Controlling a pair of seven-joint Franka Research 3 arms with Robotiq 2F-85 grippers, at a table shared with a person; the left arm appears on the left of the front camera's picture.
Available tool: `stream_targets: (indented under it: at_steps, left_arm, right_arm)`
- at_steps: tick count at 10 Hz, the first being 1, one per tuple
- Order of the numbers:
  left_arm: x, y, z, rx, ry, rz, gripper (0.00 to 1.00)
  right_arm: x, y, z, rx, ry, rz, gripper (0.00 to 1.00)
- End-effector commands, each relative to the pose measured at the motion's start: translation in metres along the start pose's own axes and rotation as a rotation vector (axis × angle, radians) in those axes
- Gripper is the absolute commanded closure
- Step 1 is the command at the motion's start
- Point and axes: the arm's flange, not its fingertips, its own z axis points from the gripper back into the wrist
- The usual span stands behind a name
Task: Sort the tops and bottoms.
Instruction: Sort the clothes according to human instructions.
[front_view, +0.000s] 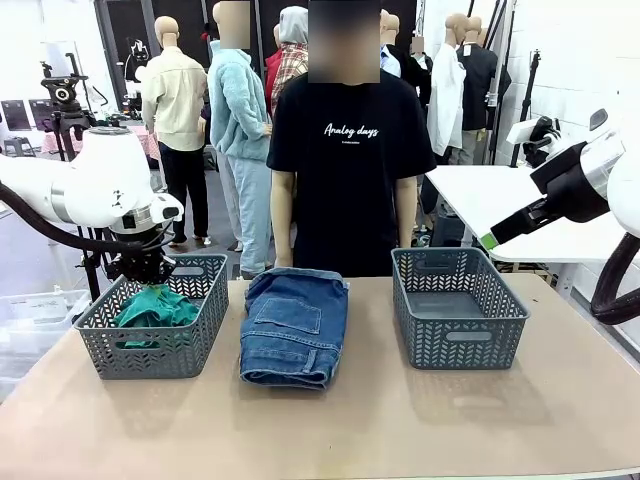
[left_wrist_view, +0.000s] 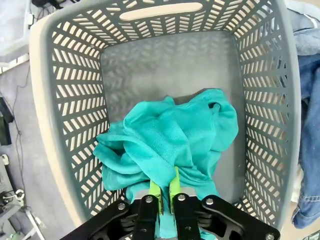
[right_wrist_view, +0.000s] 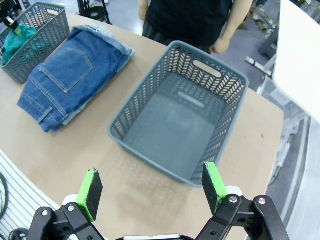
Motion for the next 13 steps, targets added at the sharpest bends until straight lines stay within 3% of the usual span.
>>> stream_targets:
  at_steps: [1,4,8,9,13]
  left_arm:
    - [0.002,-0.001,0.005,0.001,-0.023,-0.027,0.57]
    - [-0.002,-0.004,0.021,-0.006,-0.038,-0.03,0.0]
    - [-0.006,-0.013,0.056,-0.036,-0.05,-0.01,0.0]
    - [-0.001,-0.01,0.037,-0.019,-0.053,-0.019,0.0]
    - [-0.001,-0.01,0.037,-0.019,-0.053,-0.019,0.0]
  right_arm:
    - [0.0,0.0,-0.001,0.013,-0.001,-0.006,0.0]
    - [0.0,0.0,-0.001,0.013,-0.001,-0.006,0.0]
    - [0.0,0.0,-0.001,0.013,-0.001,-0.006,0.0]
    - [0.0,0.0,-0.001,0.013,-0.001,-0.006,0.0]
    - [0.0,0.0,-0.001,0.013,-0.001,-0.006,0.0]
